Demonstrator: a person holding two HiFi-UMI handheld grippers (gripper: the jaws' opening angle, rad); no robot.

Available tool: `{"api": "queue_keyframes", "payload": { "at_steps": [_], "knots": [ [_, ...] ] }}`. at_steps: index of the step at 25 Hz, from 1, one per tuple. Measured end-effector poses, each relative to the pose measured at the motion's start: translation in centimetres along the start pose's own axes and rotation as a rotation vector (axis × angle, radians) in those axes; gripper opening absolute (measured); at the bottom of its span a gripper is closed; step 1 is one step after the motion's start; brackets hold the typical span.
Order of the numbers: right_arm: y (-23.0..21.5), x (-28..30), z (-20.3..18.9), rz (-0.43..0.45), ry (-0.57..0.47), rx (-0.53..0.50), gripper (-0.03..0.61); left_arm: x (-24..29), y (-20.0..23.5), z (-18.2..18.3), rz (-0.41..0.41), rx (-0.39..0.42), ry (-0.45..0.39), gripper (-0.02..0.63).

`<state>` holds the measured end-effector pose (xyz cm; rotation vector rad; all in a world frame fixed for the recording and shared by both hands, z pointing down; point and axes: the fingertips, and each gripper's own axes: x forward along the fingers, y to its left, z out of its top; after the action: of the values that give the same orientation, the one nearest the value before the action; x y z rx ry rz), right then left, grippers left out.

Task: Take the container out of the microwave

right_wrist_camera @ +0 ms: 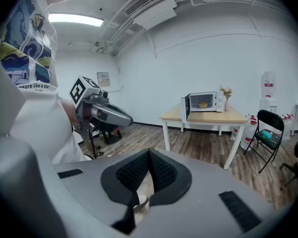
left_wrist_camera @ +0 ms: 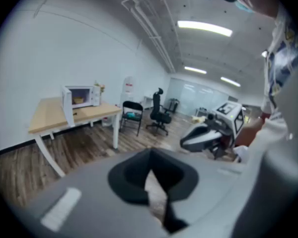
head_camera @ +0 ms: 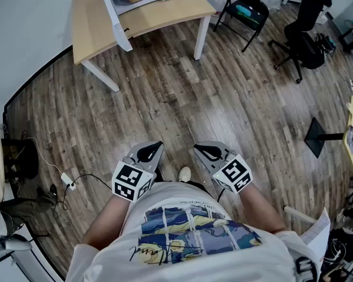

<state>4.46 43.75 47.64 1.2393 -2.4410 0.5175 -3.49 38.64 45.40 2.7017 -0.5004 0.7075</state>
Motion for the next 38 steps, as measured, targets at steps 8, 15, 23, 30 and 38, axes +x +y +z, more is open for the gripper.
{"api": "queue_keyframes", "payload": {
  "at_steps": [8,15,23,30,38],
  "knots": [
    [-5.4,7.1,3.2,-0.045,0.019,-0.007,0.005,3.3,9.1,2.9,-0.053,-0.009,-0.027,0.008],
    [-11.0,15.7,9.7,-0.098,0.093,-0.037,0.005,5.3,20.3,9.5,-0.162,-0.013,-0.077,0.008],
    [-17.3,24.0,17.2,-0.150,0.114,-0.132,0.006,5.3,31.2,13.7,-0.155,0.047,-0.115,0.008],
    [-24.5,29.9,21.9,-0.124,0.136,-0.204,0.009,5.1,39.1,16.3,-0.046,-0.004,-0.176,0.009],
    [-37.4,38.0,25.9,-0.043,0.197,-0.357,0.023,7.2,46.4,21.1,0.116,-0.048,-0.214,0.012]
  ]
}}
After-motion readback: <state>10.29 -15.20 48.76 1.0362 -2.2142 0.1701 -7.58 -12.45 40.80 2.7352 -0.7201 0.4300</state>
